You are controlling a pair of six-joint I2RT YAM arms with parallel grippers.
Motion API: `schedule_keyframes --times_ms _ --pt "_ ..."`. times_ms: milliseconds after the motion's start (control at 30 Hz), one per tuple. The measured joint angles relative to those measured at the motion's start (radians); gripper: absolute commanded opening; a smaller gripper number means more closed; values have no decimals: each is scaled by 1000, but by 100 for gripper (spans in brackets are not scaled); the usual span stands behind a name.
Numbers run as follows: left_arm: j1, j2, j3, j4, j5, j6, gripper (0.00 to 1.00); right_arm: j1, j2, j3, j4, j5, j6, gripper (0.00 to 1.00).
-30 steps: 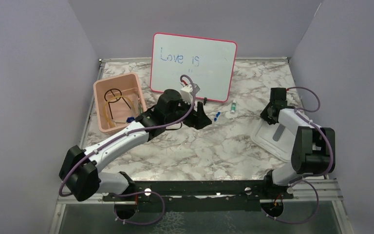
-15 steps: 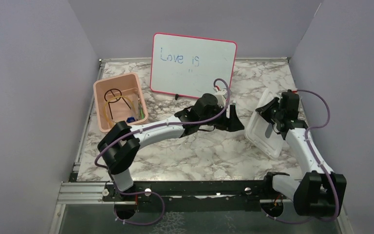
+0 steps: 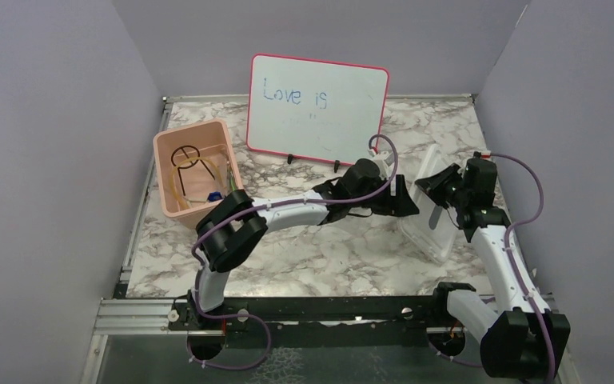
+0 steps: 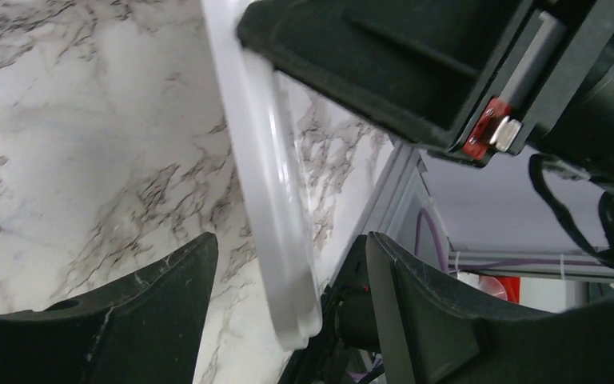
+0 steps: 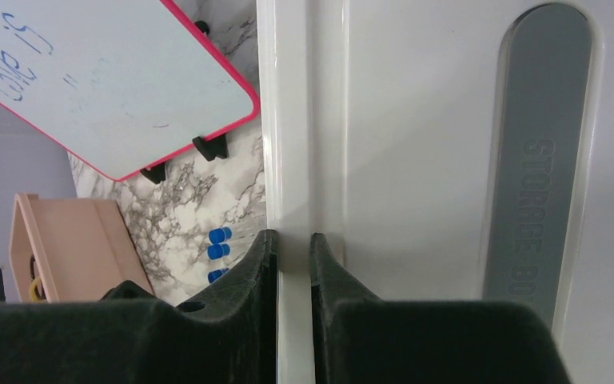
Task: Organize the chemistry lab equipment
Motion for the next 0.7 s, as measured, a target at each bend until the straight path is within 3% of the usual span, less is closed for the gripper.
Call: schedule_keyframes --times_ms 167,333,500,700 --pt "-1 58 56 38 56 -18 42 0 -6 -2 -4 -23 17 1" --pt "-3 98 64 48 92 -45 30 0 -27 -2 -5 -41 26 1" --pt "-4 99 64 40 93 -61 3 0 -39 -2 -6 -50 27 3" --pt "-1 82 65 13 100 -27 0 0 -45 37 -53 -52 13 51"
